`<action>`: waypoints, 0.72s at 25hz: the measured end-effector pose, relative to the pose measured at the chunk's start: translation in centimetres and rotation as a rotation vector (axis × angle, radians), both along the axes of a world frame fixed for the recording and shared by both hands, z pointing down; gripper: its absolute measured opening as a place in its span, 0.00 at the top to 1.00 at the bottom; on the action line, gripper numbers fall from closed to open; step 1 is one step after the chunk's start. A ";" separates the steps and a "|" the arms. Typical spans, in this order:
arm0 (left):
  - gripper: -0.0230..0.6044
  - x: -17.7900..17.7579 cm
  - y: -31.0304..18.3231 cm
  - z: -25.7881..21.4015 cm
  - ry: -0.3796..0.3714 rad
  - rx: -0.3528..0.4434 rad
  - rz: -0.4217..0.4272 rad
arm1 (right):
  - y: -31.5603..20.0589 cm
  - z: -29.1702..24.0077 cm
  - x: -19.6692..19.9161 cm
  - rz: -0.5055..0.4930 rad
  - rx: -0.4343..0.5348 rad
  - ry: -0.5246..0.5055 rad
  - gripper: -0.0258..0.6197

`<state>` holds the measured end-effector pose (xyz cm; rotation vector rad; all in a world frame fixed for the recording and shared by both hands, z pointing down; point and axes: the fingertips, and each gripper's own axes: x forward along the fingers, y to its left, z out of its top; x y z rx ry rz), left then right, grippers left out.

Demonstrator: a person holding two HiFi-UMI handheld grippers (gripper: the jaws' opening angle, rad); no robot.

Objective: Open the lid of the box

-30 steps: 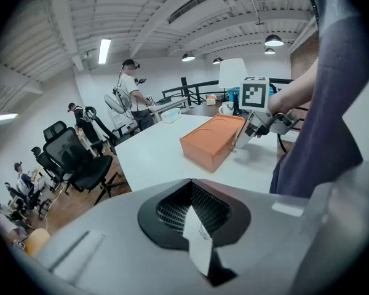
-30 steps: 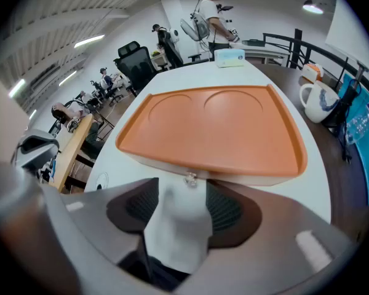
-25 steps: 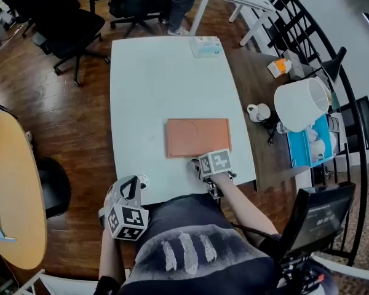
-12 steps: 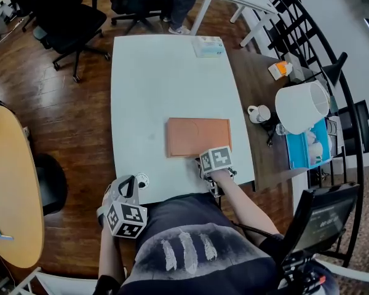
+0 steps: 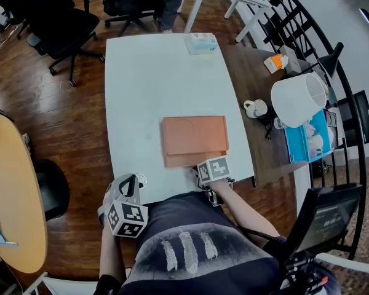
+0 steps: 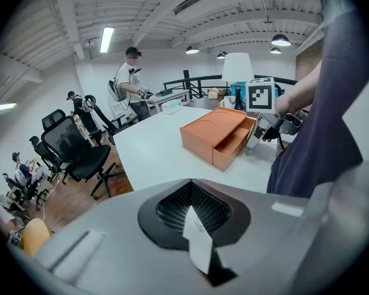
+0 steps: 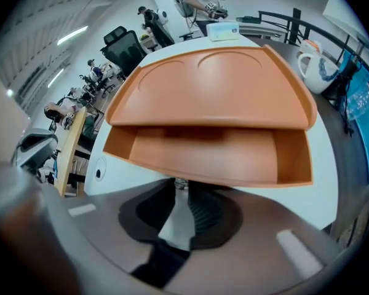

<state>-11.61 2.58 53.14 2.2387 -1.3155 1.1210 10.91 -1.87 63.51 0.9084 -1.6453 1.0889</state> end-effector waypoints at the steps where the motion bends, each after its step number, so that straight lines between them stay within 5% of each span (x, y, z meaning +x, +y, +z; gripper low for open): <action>1: 0.94 0.1 0.0 -0.1 0.001 0.003 0.002 | 0.3 0.0 0.0 0.006 0.000 -0.004 0.86; 9: 0.94 1.4 0.6 0.0 0.052 0.001 0.007 | 2.6 0.4 0.3 -0.013 0.007 -0.016 0.86; 12: 0.94 3.1 -0.4 0.2 0.129 0.003 0.031 | 3.5 0.7 0.3 -0.053 -0.023 -0.033 0.86; 15: 0.94 6.8 -3.6 0.5 0.209 0.008 0.112 | 3.4 0.6 0.4 -0.075 -0.033 -0.028 0.85; 18: 0.94 10.5 -6.4 2.0 0.175 0.007 0.233 | 3.4 0.9 0.4 -0.089 -0.016 -0.008 0.86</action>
